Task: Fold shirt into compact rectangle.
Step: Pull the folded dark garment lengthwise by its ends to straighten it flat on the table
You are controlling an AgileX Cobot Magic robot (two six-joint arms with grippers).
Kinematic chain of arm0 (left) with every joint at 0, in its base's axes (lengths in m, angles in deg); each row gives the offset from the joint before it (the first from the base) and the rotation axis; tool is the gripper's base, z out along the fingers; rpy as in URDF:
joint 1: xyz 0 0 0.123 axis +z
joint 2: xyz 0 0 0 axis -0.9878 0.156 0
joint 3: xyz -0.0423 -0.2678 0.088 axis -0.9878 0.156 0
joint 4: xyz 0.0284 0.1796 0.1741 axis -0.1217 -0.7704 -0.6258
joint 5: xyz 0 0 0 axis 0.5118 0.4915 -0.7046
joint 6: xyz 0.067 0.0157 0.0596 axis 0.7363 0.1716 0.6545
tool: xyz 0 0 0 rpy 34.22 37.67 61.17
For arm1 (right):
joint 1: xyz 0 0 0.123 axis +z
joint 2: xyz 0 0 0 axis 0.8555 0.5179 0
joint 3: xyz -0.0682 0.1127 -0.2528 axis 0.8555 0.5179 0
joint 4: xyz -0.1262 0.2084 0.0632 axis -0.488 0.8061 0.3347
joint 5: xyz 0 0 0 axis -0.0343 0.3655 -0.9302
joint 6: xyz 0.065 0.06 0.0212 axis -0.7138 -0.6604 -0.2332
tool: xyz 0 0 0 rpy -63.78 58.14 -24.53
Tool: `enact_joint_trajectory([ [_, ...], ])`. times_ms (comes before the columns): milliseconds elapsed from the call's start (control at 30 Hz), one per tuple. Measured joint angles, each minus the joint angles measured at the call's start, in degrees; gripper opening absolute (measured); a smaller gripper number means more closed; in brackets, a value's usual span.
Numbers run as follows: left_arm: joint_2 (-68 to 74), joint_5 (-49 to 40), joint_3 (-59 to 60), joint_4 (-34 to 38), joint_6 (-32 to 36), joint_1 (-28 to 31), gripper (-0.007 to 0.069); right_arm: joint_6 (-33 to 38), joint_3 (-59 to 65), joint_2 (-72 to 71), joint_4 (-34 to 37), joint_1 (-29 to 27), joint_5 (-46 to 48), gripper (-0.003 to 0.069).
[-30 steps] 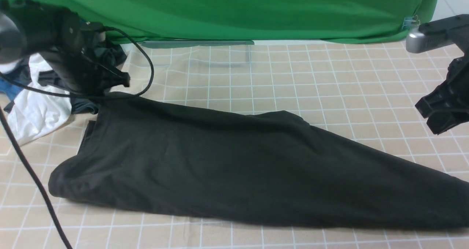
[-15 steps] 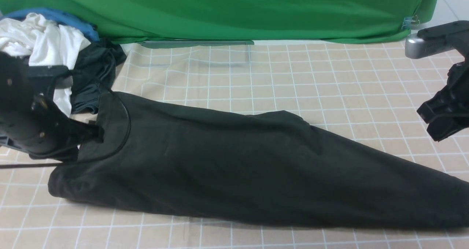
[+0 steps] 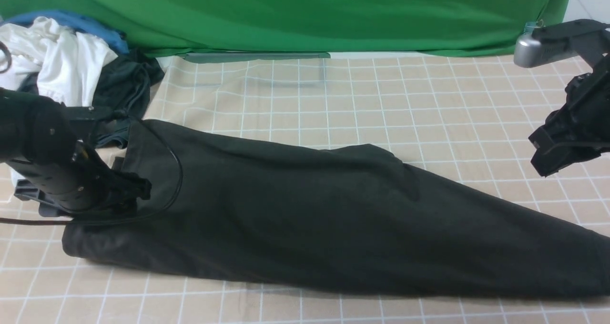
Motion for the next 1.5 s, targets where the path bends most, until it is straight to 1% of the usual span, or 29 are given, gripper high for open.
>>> enact_joint_trajectory([
  [100,0.7,0.0,0.0,0.4,0.0,0.0,0.0484,0.1,0.0,0.0,0.0,0.0,-0.4,0.0144],
  [167,0.8,-0.3,0.0,0.4,0.0,0.0,0.0375,0.2,0.0,0.0,0.0,0.0,-0.6,0.0144],
  [233,0.8,-1.0,0.0,0.4,0.0,0.0,0.0221,0.4,0.0,0.0,0.0,0.0,-0.7,0.0144],
  [267,0.8,-2.0,0.0,0.5,0.1,0.0,0.0130,0.5,0.0,0.0,0.1,0.0,-1.0,0.0144],
  [300,0.7,-2.4,0.0,0.6,0.4,0.0,0.0088,0.5,0.0,0.0,0.1,0.0,-1.0,0.0144],
  [367,-0.1,-3.9,0.0,0.7,0.8,0.0,0.0035,0.8,0.0,0.0,0.1,0.0,-1.0,0.0144],
  [467,-2.4,-6.2,0.0,1.0,1.0,0.0,0.0024,1.1,0.0,0.0,0.1,0.0,-1.1,0.0144],
  [500,-4.8,-8.3,0.0,1.6,1.1,0.0,0.0020,1.2,0.0,0.0,0.1,0.0,-1.1,0.0144],
  [567,-6.7,-9.7,0.0,2.0,1.1,0.0,0.0020,1.2,0.0,0.0,0.1,0.0,-1.1,0.0144],
  [600,-9.4,-12.2,0.0,2.3,1.1,0.0,0.0020,1.2,0.0,0.0,0.3,0.0,-1.2,0.0144],
  [700,-11.8,-15.2,0.5,2.3,0.6,0.0,0.0020,1.2,0.0,0.0,0.5,0.0,-1.5,0.0144],
  [1067,-12.4,-14.7,6.7,2.3,0.0,0.0,0.0030,1.3,0.0,0.0,1.0,0.0,-1.5,0.0144],
  [1167,-12.5,-14.7,6.7,1.2,-0.2,0.0,0.0103,1.3,0.0,0.0,1.6,0.0,-1.4,0.0144],
  [1267,-12.5,-16.4,5.5,-2.3,-1.4,0.0,0.0240,1.3,-0.3,0.0,2.1,0.0,-0.5,0.0144],
  [1300,-12.5,-16.4,5.3,-2.5,-1.5,0.0,0.0248,1.3,-0.4,0.0,2.1,0.0,-0.4,0.0144],
  [1333,-12.5,-18.2,3.5,-4.1,-2.4,0.0,0.0305,1.3,-1.0,0.0,2.3,0.0,0.7,0.0144],
  [1367,-12.5,-19.6,1.5,-4.8,-3.2,0.0,0.0342,1.3,-1.6,0.0,2.8,0.0,1.4,0.0144],
  [1433,-12.5,-20.4,-0.6,-4.5,-3.6,0.0,0.0359,1.3,-2.0,0.0,3.4,0.1,2.0,0.0142],
  [1467,-12.6,-20.5,-2.6,-2.4,-3.1,0.0,0.0359,1.3,-2.2,0.0,3.8,0.8,1.9,0.0137],
  [1500,-12.6,-19.4,-4.4,3.2,0.1,-0.2,0.0323,1.3,-2.2,0.1,3.8,1.6,1.7,0.0129],
])
